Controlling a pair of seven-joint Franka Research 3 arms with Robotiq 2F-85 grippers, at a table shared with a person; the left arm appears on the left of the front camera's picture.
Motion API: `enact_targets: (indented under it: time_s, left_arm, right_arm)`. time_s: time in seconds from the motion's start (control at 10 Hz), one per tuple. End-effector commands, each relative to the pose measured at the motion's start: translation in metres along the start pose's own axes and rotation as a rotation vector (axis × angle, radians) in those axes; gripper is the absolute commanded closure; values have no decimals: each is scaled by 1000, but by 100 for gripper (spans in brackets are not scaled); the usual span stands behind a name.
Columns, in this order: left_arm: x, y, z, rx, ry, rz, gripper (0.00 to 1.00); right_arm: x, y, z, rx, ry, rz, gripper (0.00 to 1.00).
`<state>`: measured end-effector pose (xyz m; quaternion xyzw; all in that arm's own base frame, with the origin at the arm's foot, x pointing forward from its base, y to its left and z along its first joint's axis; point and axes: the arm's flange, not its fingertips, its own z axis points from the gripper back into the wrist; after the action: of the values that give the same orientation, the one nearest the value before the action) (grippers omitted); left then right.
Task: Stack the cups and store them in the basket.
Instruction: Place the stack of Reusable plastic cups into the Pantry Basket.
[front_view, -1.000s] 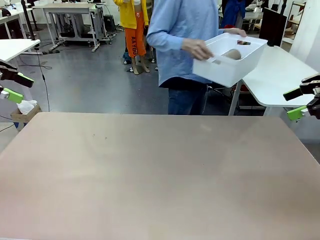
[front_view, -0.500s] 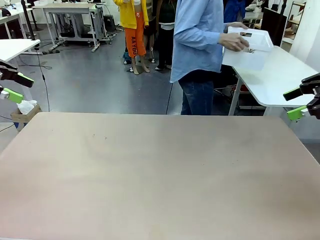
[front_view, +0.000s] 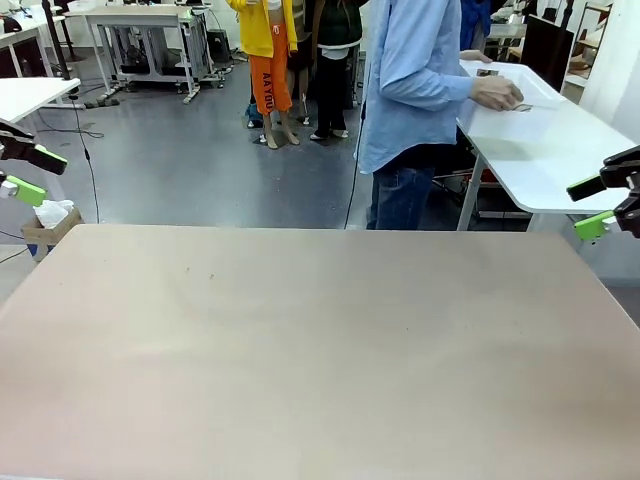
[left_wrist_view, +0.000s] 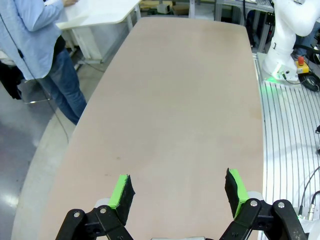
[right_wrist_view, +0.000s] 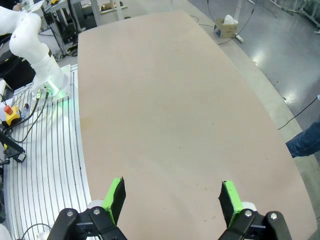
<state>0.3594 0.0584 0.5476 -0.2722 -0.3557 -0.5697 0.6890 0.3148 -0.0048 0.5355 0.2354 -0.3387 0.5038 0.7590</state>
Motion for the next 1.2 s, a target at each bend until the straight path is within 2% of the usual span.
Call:
enact_targets:
  time_s: [0.0,1.1]
  left_arm:
    - [3,1,2,-5,-9,6,5]
    - [3,1,2,-5,-9,6,5]
  right_arm:
    - [1,0,0,-7,2,0,0]
    - [1,0,0,-7,2,0,0]
